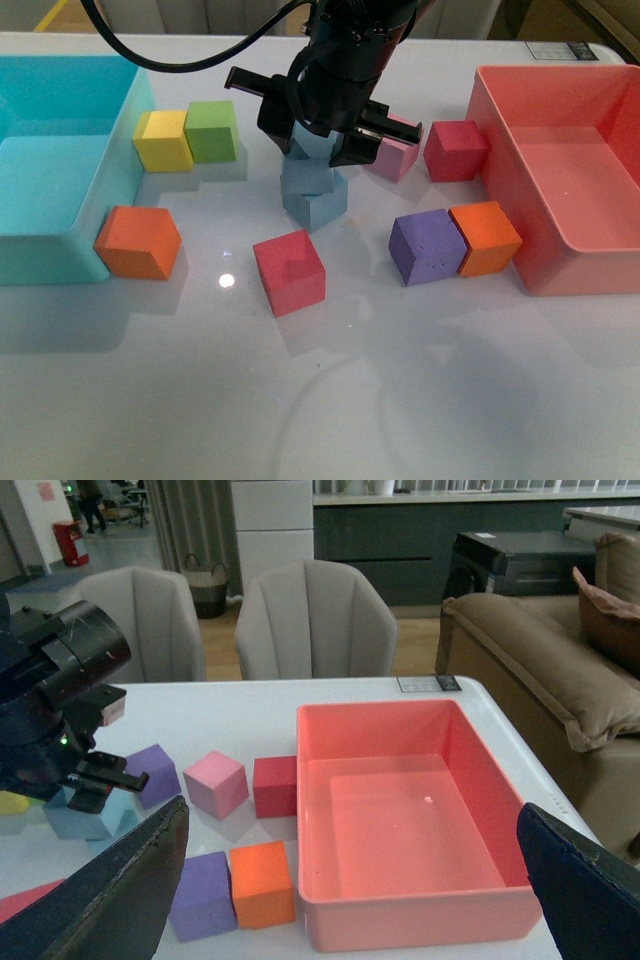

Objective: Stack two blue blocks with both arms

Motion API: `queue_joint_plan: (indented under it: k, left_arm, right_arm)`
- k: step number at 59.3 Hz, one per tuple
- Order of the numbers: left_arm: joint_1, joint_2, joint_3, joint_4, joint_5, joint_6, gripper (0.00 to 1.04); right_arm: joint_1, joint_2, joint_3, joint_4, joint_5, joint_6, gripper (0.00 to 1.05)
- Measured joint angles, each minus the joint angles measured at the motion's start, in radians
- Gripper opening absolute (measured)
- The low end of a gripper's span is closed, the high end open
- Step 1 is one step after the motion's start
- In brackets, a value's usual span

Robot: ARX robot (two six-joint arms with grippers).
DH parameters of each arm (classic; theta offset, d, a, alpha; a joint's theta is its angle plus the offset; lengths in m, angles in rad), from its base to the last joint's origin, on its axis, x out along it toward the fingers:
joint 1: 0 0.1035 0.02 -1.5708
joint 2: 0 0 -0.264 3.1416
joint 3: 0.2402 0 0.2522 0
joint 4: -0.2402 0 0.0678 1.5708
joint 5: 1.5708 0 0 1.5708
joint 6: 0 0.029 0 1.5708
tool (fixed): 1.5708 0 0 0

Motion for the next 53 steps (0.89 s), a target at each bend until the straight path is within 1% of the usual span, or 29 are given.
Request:
queue_joint_plan:
  k: [18,25,39,44,53]
  left_arm:
    - [-0.002,0.031,0.049,-0.022,0.001,0.014,0.41]
    - [-0.002,0.032,0.05,-0.021,0.012,0.016,0.61]
    - [-0.002,0.026,0.027,0.013,0.019,0.021,0.97]
    - [-0.002,0.017,-0.007,0.031,0.022,0.023,0.95]
    - [0.002,-0.024,-0.076,0.064,0.023,0.025,0.96]
  right_arm:
    - [0.0,0.0,0.0,0.0,0.0,0.0,0.96]
    - [0.0,0.0,0.0,0.0,0.0,0.0,0.96]
    - [0.0,0.0,0.0,0.0,0.0,0.0,0.96]
    - [0.0,0.0,0.0,0.0,0.0,0.0,0.96]
    - [0.0,0.0,0.0,0.0,0.0,0.0,0.96]
